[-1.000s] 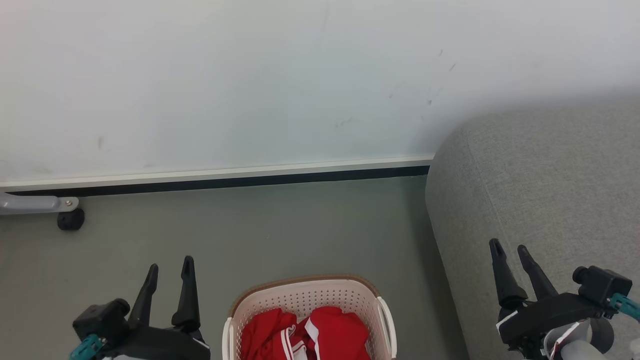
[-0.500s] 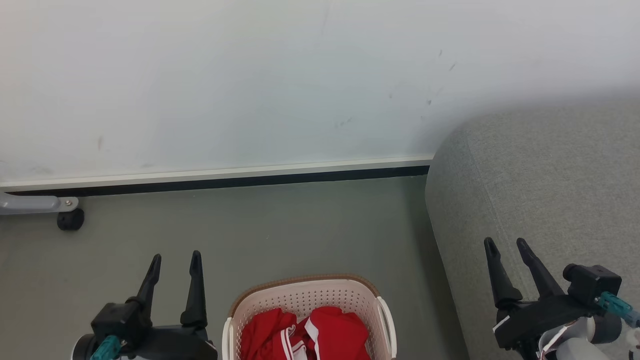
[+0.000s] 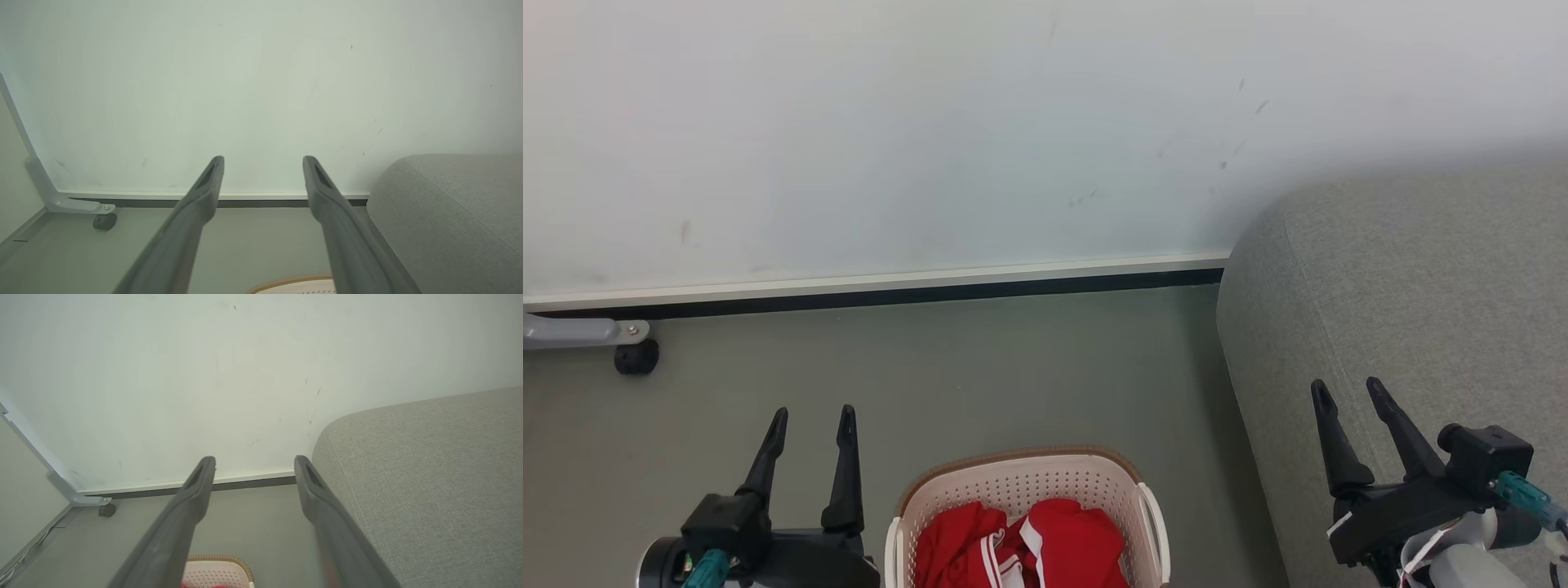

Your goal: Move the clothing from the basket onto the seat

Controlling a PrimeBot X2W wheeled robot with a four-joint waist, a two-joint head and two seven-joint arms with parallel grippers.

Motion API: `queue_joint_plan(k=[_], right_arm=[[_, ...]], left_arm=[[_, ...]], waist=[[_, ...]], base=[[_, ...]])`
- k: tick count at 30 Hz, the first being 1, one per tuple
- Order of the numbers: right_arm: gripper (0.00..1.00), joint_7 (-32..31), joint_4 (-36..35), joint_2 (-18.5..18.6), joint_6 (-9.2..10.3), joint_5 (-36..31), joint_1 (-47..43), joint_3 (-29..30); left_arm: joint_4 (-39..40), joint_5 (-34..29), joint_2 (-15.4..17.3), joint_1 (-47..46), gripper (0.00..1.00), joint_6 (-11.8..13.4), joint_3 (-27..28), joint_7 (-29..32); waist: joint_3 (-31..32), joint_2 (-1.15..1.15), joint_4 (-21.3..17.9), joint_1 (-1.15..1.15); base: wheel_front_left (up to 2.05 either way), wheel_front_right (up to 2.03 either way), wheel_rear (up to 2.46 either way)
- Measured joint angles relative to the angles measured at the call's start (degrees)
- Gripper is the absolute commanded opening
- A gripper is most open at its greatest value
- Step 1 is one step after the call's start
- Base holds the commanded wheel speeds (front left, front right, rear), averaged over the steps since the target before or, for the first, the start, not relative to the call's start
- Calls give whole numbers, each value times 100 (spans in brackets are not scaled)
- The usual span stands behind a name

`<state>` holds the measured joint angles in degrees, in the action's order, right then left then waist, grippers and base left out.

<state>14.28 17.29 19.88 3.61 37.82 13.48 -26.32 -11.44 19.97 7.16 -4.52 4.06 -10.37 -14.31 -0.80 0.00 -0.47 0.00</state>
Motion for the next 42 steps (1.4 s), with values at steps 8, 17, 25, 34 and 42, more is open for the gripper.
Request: queue_joint_plan(k=[8, 17, 25, 34, 42], right_arm=[[100, 1, -12, -3, 0, -46, -1, 35], [100, 1, -15, -9, 0, -111, -1, 59], [100, 1, -101, -23, -16, -164, 7, 74], [100, 1, -311, 9, -53, -208, 54, 164], [100, 2, -638, 16, -65, -255, 324, 222]], left_arm=[[0, -38, -22, 0, 100, -10, 57, 0], [0, -42, -58, 0, 100, -62, 101, 0], [62, -38, -133, 3, 100, -112, 198, 0], [131, 5, -210, -21, 100, -213, 219, 0], [77, 5, -227, -369, 100, -361, 133, 0]], waist=[[-23, 0, -1, 0], [-45, 0, -14, 0], [-168, 0, -83, 0], [-571, 0, -219, 0], [-1083, 0, -363, 0]], base=[[0, 0, 0], [0, 0, 0], [0, 0, 0], [0, 0, 0], [0, 0, 0]])
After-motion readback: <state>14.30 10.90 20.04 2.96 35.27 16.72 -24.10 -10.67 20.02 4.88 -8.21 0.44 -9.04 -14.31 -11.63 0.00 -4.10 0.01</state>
